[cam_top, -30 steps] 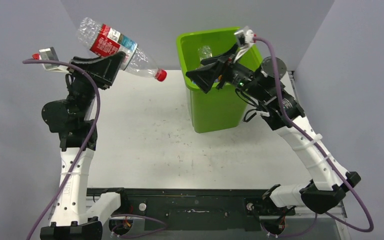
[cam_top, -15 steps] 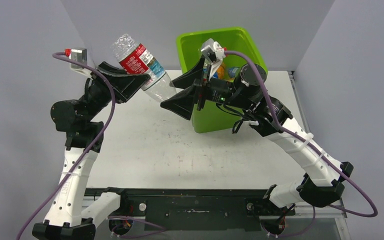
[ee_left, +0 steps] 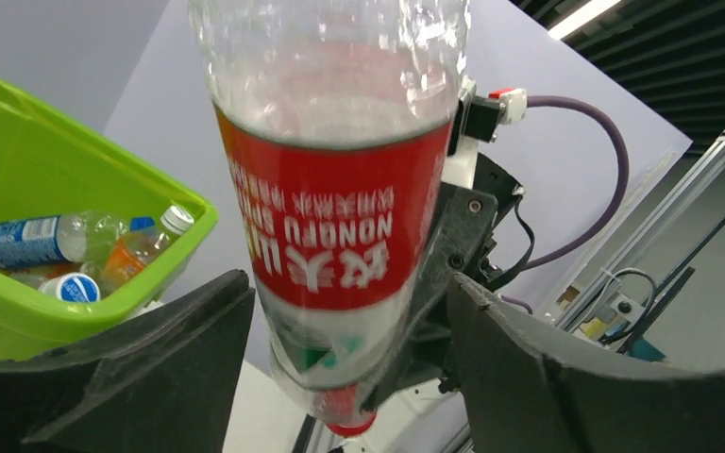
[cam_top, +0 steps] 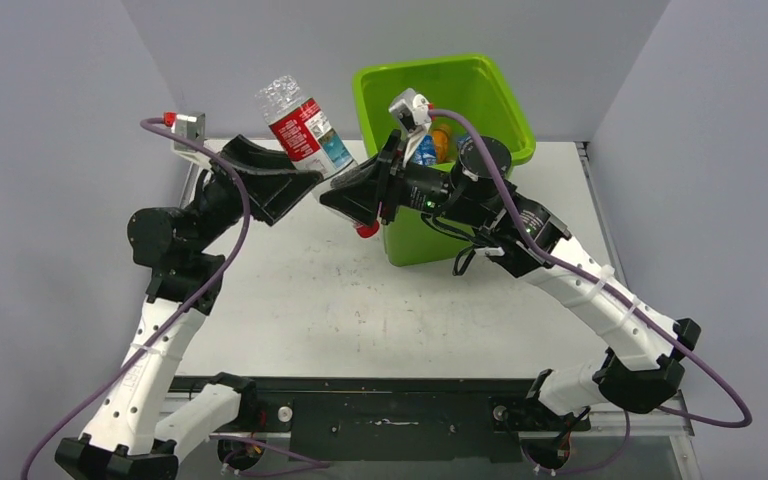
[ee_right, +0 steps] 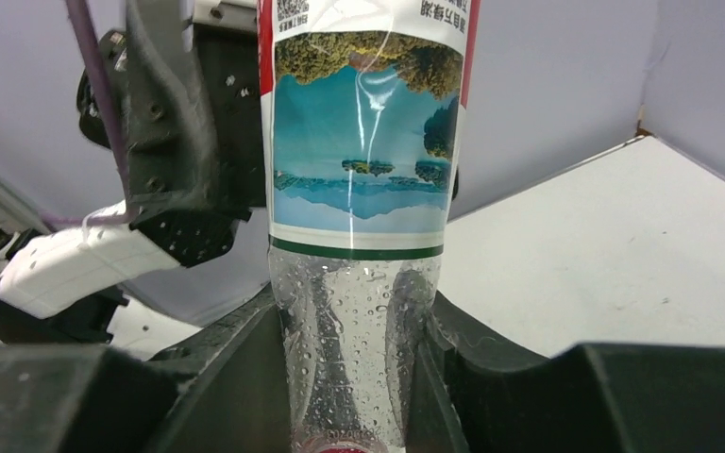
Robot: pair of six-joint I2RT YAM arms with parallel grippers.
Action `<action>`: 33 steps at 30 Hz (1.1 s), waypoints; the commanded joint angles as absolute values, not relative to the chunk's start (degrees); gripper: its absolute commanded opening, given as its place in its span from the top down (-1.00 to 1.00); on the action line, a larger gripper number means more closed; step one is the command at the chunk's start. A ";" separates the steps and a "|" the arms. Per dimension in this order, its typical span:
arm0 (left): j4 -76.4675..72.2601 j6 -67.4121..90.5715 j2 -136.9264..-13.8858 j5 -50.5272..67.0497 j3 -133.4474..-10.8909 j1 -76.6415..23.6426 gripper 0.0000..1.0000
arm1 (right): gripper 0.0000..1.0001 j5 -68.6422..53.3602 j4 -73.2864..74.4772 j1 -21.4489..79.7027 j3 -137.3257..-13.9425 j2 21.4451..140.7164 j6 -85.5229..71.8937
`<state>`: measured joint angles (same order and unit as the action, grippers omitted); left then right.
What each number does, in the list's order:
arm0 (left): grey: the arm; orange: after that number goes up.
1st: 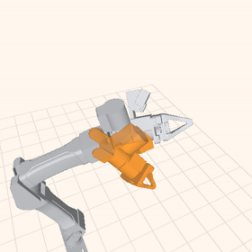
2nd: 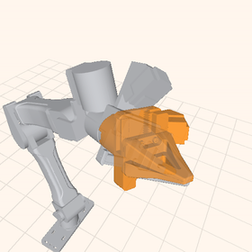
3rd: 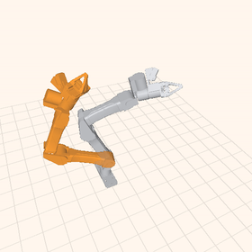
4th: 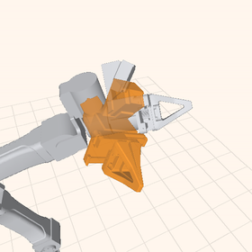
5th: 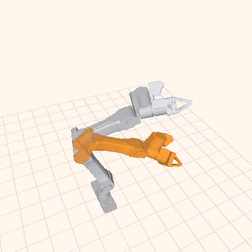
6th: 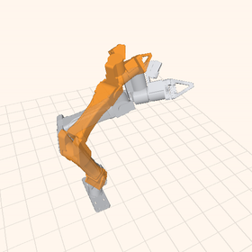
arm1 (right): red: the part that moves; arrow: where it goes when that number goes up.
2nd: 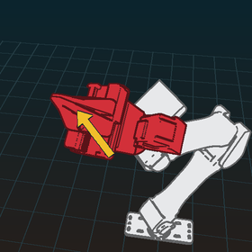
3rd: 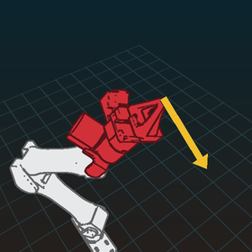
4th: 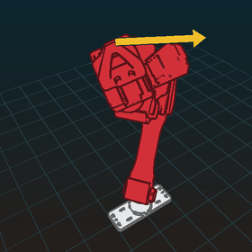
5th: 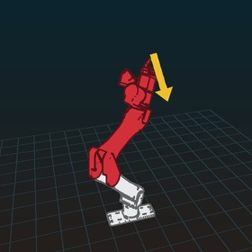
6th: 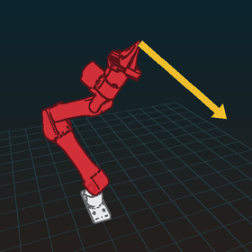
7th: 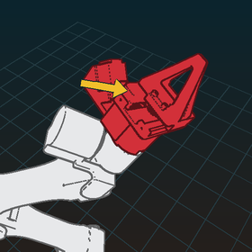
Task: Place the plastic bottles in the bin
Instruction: Place the plastic bottle in the trash bin.
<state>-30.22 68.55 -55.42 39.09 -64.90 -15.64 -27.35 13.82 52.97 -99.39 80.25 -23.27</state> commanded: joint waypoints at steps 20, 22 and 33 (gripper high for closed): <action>11.92 28.04 -32.98 -13.64 -53.66 -16.79 -0.92 | 0.43 23.42 2.82 39.54 -102.15 80.57 -2.69; 13.48 26.25 -31.98 -15.96 -51.45 -16.79 -0.92 | 0.41 22.23 -0.36 37.51 -99.96 82.11 -2.19; 18.49 29.07 -30.66 -23.95 -40.90 -16.83 -0.93 | -0.94 14.20 3.50 28.67 -103.30 90.37 -9.96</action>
